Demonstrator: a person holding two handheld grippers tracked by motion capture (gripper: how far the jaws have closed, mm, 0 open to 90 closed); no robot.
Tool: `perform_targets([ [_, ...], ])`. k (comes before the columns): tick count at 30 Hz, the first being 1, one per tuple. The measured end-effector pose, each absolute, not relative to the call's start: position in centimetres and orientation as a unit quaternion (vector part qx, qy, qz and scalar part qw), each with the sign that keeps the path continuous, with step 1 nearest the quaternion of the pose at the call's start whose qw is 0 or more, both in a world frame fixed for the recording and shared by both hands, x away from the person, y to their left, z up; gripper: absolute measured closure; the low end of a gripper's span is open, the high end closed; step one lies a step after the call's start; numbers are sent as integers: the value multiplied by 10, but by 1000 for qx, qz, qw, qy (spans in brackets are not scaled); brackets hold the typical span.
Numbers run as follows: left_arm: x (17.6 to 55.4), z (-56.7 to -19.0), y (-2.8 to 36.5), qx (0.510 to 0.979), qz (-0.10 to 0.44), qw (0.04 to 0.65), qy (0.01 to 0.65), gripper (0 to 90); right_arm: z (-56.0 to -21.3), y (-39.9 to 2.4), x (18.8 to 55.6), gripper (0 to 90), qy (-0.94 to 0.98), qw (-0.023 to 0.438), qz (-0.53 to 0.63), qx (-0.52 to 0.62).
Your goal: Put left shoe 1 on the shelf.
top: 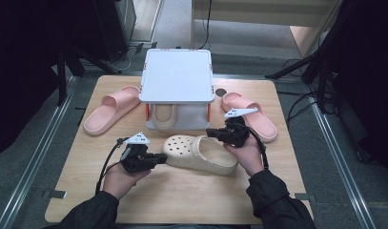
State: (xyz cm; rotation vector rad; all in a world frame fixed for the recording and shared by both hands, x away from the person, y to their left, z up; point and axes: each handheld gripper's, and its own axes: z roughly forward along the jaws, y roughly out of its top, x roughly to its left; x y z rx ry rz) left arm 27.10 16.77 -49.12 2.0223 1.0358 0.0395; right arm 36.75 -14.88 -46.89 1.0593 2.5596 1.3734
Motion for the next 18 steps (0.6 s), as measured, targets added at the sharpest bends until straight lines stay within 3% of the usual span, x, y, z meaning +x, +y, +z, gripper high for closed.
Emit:
perform_targets([
  [18, 281, -508, 155, 827, 13, 393, 402, 807, -473, -144, 365, 900, 825, 44, 447, 344],
])
